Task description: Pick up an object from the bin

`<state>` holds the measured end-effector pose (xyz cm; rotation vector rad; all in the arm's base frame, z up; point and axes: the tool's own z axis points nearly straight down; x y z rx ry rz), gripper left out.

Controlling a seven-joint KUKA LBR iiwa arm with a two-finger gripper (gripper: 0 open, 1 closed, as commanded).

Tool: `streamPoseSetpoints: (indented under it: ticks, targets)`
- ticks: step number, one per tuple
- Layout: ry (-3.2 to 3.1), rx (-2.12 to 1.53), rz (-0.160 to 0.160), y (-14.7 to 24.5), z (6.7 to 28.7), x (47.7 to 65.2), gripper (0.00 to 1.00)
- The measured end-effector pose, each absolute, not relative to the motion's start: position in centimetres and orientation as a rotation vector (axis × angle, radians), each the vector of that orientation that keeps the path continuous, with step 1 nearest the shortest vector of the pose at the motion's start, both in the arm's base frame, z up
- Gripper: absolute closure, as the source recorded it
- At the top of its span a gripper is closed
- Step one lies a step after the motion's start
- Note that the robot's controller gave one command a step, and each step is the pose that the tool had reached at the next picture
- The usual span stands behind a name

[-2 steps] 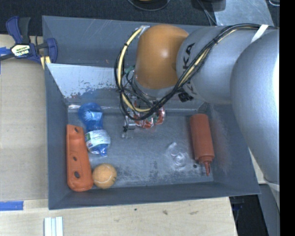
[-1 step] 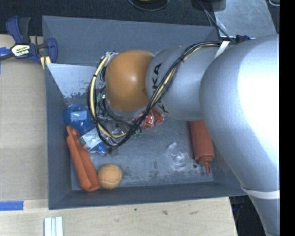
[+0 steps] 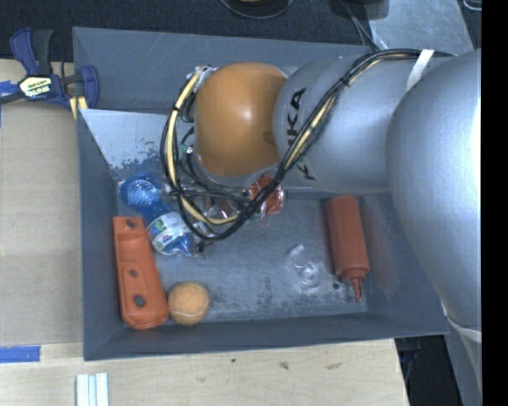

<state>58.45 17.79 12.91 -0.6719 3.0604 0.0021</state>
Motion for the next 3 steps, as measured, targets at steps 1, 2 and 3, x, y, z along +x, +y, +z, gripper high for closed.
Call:
streamPoseSetpoints:
  ticks: [1,2,3]
  targets:
    - [2.973,-1.022,0.005,24.4,10.0,55.3,0.0]
    - [2.762,-1.456,-0.001,18.2,7.3,60.3,0.0]
    - [2.804,-1.381,0.009,15.8,7.5,61.1,1.0]
